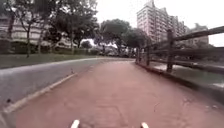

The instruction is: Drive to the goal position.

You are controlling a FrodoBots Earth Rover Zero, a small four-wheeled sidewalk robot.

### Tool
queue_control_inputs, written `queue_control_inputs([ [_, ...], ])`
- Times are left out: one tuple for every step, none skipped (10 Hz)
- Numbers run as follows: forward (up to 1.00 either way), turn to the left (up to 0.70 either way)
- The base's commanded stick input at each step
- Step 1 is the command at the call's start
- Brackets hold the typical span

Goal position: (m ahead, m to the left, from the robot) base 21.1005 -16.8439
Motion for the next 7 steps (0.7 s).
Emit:
queue_control_inputs([
  [0.7, 0.0],
  [0.7, 0.0],
  [0.7, 0.0],
  [0.7, 0.0],
  [0.7, 0.0],
  [0.7, 0.0],
  [0.7, 0.0],
])
